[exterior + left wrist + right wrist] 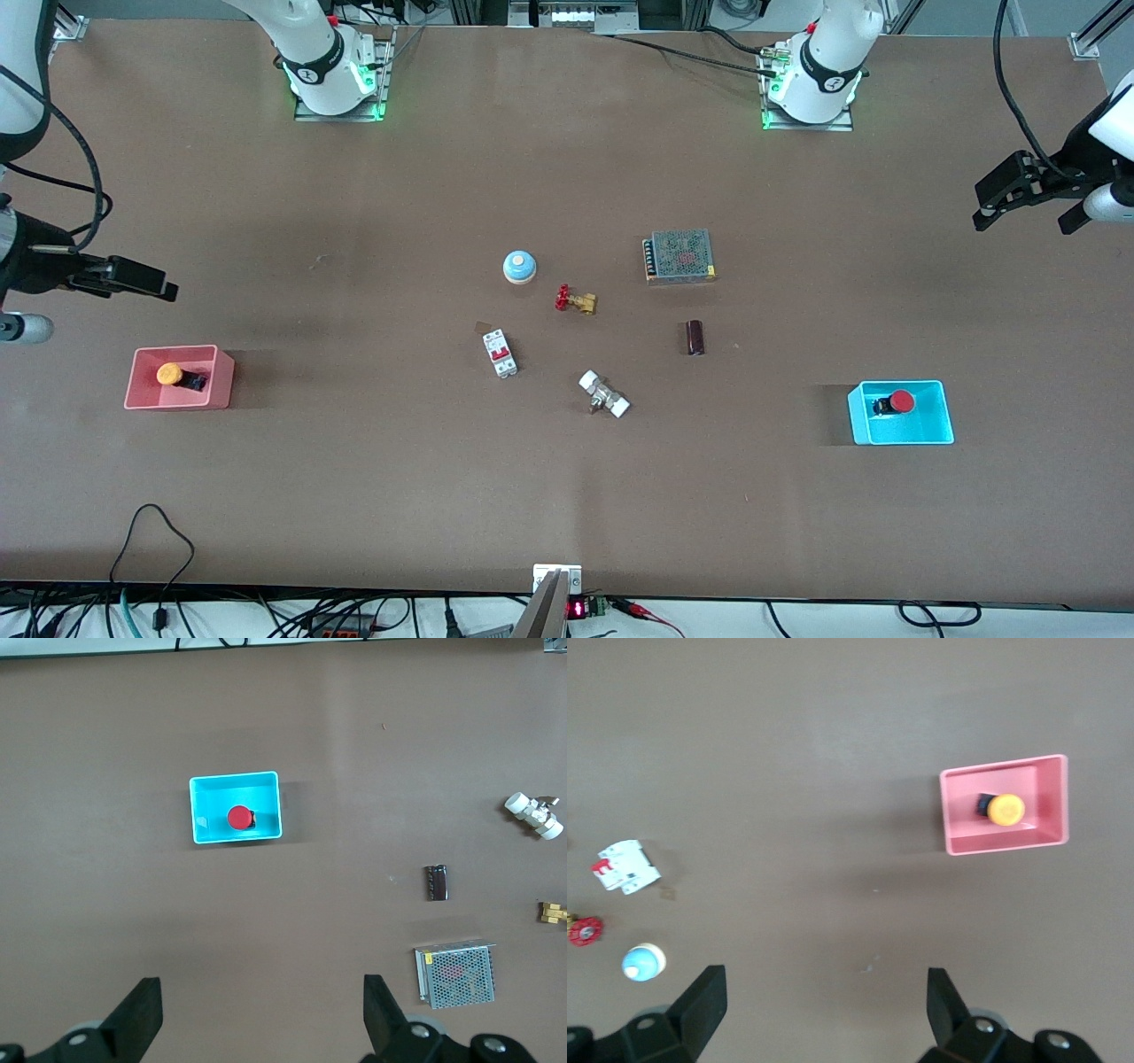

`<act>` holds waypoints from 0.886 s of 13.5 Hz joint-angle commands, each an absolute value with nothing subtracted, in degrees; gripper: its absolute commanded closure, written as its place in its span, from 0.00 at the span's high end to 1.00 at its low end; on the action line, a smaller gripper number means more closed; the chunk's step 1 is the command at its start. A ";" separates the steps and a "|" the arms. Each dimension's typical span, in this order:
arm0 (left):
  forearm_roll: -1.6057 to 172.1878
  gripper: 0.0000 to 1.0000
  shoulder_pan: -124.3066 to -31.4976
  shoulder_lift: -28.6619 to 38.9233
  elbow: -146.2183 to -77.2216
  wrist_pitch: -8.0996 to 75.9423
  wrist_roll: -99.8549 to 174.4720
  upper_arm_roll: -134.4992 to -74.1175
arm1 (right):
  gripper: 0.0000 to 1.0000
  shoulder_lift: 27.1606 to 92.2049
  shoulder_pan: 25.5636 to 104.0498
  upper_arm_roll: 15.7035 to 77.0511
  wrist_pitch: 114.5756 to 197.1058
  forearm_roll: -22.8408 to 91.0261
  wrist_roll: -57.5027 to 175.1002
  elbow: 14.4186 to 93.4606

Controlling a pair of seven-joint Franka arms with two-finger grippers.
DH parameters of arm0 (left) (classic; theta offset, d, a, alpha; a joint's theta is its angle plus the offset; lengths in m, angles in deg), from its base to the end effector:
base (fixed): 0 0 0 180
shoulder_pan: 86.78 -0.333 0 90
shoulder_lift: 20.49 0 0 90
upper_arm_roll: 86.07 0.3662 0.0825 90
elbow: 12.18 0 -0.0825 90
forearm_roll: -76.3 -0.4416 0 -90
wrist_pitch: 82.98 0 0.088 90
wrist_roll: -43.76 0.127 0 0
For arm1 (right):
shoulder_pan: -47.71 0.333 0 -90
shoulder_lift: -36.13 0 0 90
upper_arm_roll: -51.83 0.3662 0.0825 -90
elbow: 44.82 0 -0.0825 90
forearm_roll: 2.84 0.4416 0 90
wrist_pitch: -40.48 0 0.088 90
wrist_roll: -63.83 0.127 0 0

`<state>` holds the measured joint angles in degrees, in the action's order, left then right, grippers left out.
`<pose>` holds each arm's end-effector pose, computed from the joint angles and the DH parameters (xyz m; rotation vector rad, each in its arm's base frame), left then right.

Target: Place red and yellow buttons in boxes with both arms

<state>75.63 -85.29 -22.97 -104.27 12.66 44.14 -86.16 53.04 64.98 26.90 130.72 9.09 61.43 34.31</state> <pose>0.6083 -0.0154 0.6709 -3.1261 0.0543 -0.1649 0.7038 -0.0260 0.5758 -3.0461 0.1347 0.1023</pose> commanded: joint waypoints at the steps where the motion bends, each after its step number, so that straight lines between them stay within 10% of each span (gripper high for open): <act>1: 74.28 1.00 -85.28 -22.42 -103.42 11.94 43.76 -86.25 | 1.00 51.25 53.04 40.86 129.52 3.43 62.25 33.76; 3: 74.28 1.00 -85.28 -22.51 -103.33 11.94 43.76 -86.33 | 1.00 49.41 46.76 49.34 129.34 -2.91 62.60 34.37; 12: 73.93 1.00 -85.19 -22.07 -103.24 12.30 43.58 -86.33 | 1.00 40.62 46.65 49.37 128.72 -2.93 62.78 44.56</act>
